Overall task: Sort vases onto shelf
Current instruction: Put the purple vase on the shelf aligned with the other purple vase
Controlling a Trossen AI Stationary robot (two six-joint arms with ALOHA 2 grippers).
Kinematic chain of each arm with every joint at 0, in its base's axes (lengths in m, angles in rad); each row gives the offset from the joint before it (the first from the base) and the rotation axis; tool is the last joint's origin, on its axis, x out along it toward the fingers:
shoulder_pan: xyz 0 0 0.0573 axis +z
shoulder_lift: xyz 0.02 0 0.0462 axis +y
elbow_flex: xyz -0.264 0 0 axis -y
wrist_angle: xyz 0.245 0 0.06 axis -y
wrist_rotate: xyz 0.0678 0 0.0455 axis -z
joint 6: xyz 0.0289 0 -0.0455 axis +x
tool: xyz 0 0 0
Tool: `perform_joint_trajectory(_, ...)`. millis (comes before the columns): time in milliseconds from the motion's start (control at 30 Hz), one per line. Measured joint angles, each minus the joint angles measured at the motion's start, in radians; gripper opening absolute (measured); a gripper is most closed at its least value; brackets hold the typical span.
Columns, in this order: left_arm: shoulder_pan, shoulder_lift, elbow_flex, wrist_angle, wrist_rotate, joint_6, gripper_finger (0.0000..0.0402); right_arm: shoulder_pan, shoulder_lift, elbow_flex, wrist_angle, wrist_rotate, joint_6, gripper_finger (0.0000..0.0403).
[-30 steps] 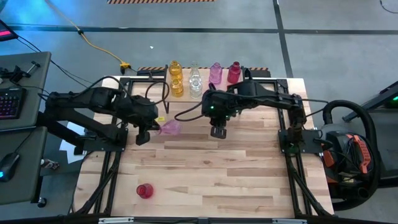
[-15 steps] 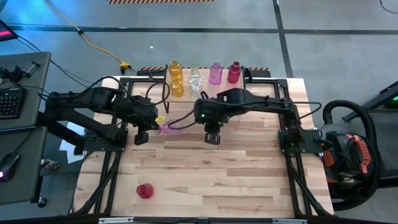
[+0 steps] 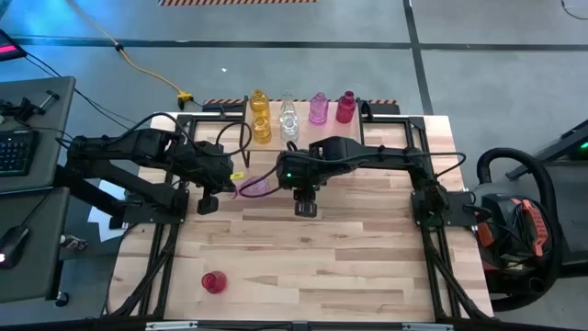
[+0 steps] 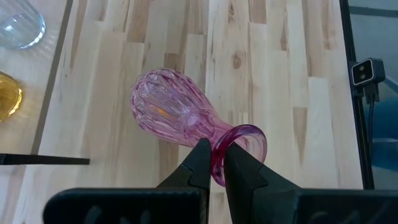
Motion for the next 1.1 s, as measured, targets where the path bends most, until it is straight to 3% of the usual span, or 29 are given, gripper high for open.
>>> perform_joint_trajectory(333, 0.0, 0.0, 0.0, 0.0, 0.0, -0.007, 0.0012, -0.046, 0.0, -0.03, 0.018, -0.259, 0.127, 0.0114)
perform_joint_trajectory(633, 0.0, 0.0, 0.0, 0.0, 0.0, -0.082, 0.0012, -0.06, 0.0, -0.122, 0.014, -0.319, 0.035, 0.0127)
perform_joint_trajectory(933, 0.0, 0.0, 0.0, 0.002, -0.001, -0.093, 0.0012, -0.055, -0.001, -0.235, 0.044, -0.359, -0.032, 0.0192)
perform_joint_trajectory(1100, 0.0, 0.0, 0.0, 0.003, -0.001, -0.101, 0.0012, -0.055, -0.001, -0.254, 0.062, -0.381, 0.032, 0.021)
